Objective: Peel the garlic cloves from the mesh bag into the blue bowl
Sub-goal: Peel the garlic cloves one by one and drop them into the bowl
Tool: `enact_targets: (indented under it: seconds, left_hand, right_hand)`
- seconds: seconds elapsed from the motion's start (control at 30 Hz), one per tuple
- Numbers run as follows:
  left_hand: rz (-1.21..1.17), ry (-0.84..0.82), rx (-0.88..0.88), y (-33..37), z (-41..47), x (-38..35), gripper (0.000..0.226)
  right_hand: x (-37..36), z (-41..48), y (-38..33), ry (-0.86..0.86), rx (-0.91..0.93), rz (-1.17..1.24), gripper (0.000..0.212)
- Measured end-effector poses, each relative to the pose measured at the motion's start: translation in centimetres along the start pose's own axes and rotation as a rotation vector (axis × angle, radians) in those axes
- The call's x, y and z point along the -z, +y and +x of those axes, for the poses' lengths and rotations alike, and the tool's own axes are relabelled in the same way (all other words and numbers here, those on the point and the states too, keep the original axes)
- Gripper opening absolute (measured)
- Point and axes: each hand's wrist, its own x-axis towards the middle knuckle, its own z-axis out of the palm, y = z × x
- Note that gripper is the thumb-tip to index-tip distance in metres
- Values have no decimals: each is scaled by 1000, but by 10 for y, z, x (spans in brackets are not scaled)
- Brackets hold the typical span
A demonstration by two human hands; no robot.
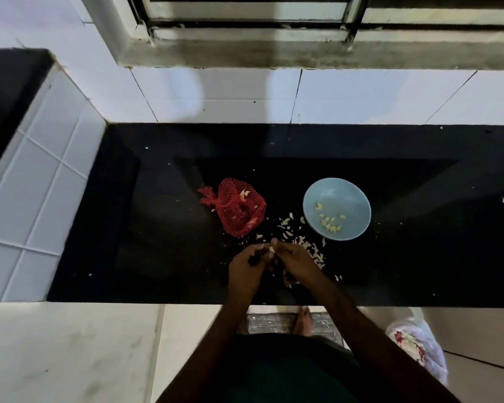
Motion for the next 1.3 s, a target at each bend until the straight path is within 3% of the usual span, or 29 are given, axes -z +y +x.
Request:
enact_targets:
  seconds: [0.1, 0.23, 0.3, 0.37, 0.5, 0.67, 0.87, 1.07, 1.2, 1.3]
  left_hand:
    - [66, 18, -40, -1, 7, 4, 16]
    - [215, 55, -64, -1, 15, 9, 11]
    - [239, 89, -51, -4, 19, 10, 10]
    - [282, 93, -25, -6, 22, 11, 12]
    - [404, 18, -26, -7, 26, 13, 21]
    - [490, -14, -42, -3, 30, 16, 19]
    - [463, -97, -64, -4, 35, 13, 19]
    - [250, -108, 37, 7, 35, 3, 28]
    - [104, -142, 105, 18, 37, 0, 29]
    - [180, -134, 75, 19, 41, 2, 25]
  right_hand:
    - [0, 2, -3, -38, -18, 43, 39]
    - [-1, 7, -3, -52, -58, 105, 8]
    - [1, 11, 1, -29, -16, 80, 11]
    - [3, 14, 3, 2, 46, 7, 20]
    - [3, 18, 13, 66, 232, -342, 15]
    - [-2, 25, 17, 122, 319, -499, 11]
    - [6, 32, 10, 161, 380, -422, 9]
    - [8, 29, 6, 119, 264, -15, 10]
    - [16, 26, 0, 128, 314, -35, 12]
    - [21, 21, -6, 101, 323, -42, 12]
